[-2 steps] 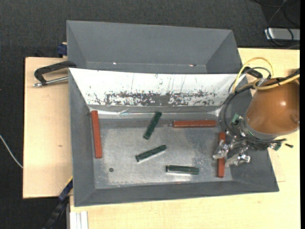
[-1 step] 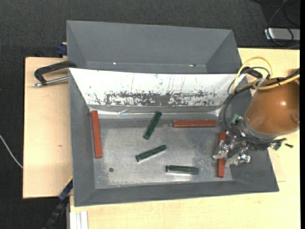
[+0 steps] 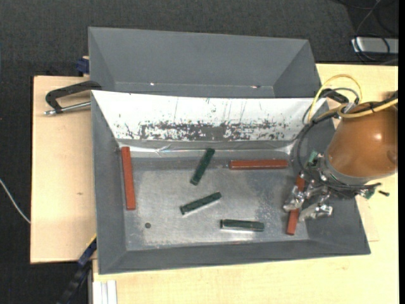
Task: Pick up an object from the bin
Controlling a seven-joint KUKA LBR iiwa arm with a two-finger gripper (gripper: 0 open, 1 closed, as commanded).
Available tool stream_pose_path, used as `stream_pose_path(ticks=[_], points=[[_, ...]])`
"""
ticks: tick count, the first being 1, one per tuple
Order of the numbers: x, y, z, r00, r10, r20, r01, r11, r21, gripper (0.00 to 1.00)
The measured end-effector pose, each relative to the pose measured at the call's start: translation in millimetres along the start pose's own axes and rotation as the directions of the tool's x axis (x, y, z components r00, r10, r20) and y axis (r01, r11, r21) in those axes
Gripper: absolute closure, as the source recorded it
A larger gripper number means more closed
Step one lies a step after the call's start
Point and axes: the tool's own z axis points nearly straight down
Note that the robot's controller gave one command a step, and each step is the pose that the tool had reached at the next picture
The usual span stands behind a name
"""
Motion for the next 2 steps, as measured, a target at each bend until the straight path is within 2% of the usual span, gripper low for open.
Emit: stream_pose_path(ticks=[2], points=[[-1.2,-1.4,-24.1,1.000,0.006,0.003,-0.006,1.000,0.005,1.00]])
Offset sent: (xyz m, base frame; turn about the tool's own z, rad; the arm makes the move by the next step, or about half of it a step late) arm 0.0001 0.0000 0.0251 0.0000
